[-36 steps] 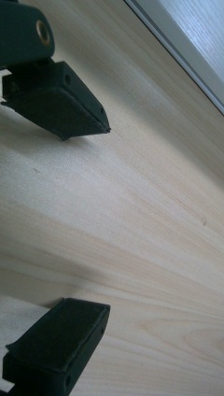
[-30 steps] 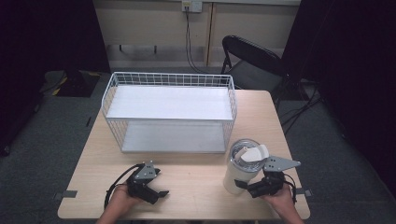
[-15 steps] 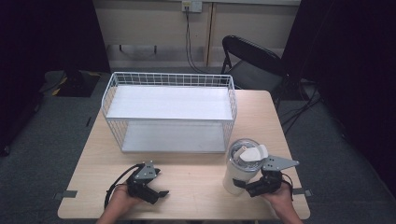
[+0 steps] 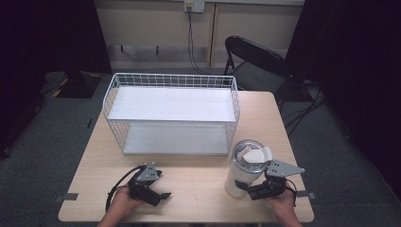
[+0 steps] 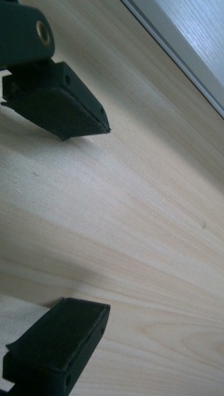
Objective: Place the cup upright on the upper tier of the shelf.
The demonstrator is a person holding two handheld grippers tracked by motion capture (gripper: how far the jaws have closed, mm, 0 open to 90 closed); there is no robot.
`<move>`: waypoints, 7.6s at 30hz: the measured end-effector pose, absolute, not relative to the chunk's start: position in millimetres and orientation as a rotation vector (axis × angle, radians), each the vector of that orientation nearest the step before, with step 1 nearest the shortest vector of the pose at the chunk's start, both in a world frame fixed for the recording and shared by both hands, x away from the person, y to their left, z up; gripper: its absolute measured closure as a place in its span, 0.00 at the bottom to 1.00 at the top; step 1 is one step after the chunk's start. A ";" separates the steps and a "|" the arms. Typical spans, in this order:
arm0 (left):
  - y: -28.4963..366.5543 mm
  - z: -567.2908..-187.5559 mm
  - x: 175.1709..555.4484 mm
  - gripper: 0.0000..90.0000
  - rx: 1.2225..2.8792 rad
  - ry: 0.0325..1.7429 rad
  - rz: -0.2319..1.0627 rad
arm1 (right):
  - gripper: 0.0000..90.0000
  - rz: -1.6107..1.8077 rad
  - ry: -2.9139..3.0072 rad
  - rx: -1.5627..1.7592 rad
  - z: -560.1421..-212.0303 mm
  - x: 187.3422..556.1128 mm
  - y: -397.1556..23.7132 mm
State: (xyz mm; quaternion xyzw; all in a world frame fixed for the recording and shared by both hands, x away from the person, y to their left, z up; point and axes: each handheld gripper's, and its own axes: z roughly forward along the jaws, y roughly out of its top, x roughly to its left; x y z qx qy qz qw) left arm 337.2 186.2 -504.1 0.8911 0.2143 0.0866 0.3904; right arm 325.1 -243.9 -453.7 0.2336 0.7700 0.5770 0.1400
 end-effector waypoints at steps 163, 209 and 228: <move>183.9 -504.8 337.1 0.04 2.281 0.522 0.199 | 0.11 1.602 2.269 0.746 -213.7 441.0 -130.8; 183.9 -504.9 337.1 0.04 2.280 0.522 0.199 | 0.10 1.507 2.220 0.799 -217.3 485.5 -101.1; 183.9 -504.9 337.0 0.04 2.280 0.523 0.197 | 0.10 1.489 2.211 0.818 -222.5 498.1 -93.3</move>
